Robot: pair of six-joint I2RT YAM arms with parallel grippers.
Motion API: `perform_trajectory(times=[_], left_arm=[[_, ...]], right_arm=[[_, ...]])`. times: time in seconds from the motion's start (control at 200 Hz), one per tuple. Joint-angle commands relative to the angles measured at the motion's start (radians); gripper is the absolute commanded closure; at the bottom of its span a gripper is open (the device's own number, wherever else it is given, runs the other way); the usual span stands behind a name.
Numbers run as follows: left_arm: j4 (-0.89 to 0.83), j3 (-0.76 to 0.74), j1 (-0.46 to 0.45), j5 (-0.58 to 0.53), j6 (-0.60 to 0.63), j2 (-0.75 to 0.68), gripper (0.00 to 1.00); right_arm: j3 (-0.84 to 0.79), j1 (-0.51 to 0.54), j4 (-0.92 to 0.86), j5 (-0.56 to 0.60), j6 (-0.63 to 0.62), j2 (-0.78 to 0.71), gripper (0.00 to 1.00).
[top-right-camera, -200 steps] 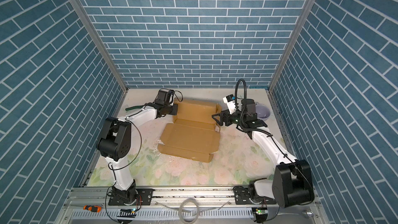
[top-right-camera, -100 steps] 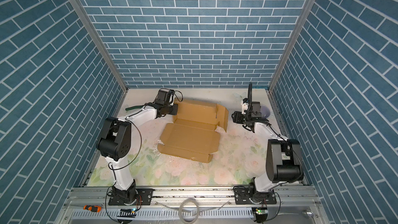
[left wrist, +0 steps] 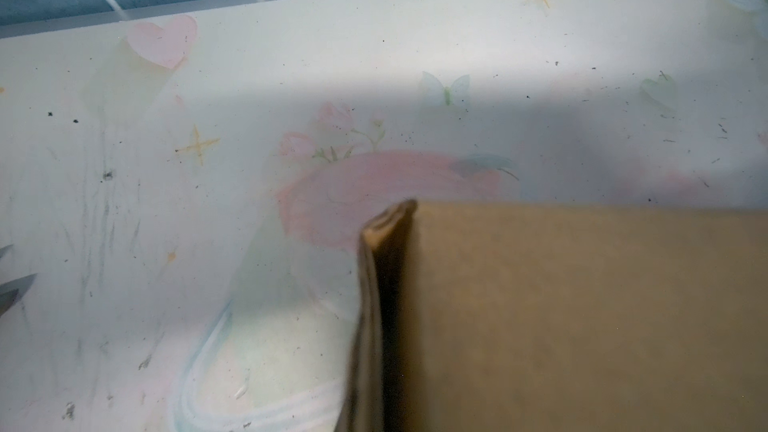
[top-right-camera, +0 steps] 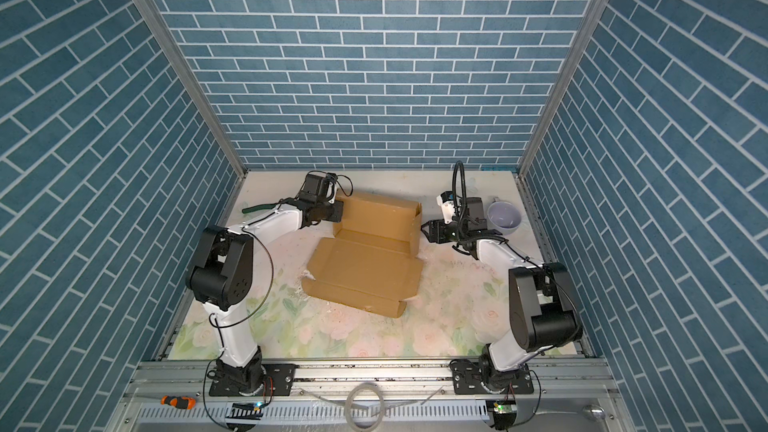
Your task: Fold the paper box
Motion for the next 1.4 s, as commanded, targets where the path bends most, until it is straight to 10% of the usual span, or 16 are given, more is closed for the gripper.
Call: perform_trajectory(times=[0.0,0.87,1.395], left_arm=[[-0.116,-0.024,0.001,0.005,-0.003,0.051,1.00],[-0.106,-0.037,-0.014,0.010,-0.020,0.049,1.00],[-0.109,-0.040,-0.013,0.004,-0.018,0.047,1.00]], right_arm=[[0.024,0.021,-0.016,-0.028,-0.069,0.014,0.27],[0.082,0.117,0.048,-0.057,0.081,0.065,0.15],[0.211,0.113,-0.152,-0.203,-0.005,0.129,0.36]])
